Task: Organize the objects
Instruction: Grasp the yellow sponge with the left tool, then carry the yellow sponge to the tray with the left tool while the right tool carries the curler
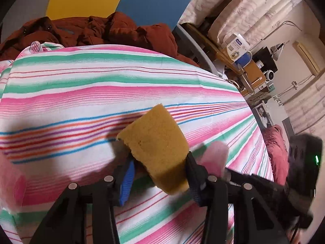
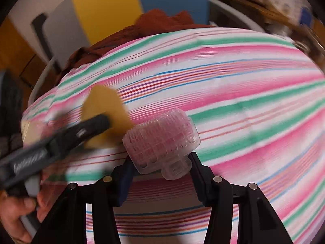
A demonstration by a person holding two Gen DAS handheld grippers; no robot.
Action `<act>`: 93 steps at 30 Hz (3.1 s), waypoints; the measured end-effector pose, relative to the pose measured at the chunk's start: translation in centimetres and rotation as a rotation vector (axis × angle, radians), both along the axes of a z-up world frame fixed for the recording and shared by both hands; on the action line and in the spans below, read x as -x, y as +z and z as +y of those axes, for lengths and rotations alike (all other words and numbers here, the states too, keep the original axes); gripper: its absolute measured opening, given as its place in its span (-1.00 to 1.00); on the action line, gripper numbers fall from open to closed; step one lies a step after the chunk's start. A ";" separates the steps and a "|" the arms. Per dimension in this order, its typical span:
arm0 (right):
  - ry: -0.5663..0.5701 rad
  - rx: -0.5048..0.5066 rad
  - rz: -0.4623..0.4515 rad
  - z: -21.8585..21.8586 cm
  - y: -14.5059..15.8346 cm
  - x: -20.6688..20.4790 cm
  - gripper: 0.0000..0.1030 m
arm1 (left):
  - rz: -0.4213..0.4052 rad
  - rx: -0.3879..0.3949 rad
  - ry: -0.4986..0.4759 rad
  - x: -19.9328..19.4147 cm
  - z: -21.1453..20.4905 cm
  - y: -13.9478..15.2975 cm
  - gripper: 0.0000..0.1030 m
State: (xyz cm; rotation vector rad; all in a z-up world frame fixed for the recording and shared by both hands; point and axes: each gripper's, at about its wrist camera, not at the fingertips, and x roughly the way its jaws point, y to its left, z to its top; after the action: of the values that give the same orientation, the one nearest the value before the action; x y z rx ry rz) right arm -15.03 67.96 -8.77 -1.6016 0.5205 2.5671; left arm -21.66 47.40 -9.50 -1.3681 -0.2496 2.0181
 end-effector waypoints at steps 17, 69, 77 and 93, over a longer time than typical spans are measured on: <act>-0.048 -0.007 0.009 0.7 -0.1 0.2 0.03 | 0.034 -0.109 0.024 -5.1 -4.0 0.2 -0.37; 0.203 -0.182 0.168 -16.3 7.7 -5.2 0.03 | 0.180 -0.269 -0.003 -21.3 -26.2 6.3 -0.36; 0.329 -0.088 0.187 -25.2 8.3 -7.1 0.03 | 0.221 -0.275 0.050 -22.7 -30.7 7.3 -0.36; 0.522 -0.018 0.210 -39.7 8.8 -9.0 0.03 | 0.206 -0.179 0.262 -22.9 -42.5 5.1 -0.35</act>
State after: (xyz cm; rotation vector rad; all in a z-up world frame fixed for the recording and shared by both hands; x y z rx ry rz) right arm -6.05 28.21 0.04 -1.6475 0.0885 3.1228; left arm 1.25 4.94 -4.36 -1.0520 -0.5259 2.2707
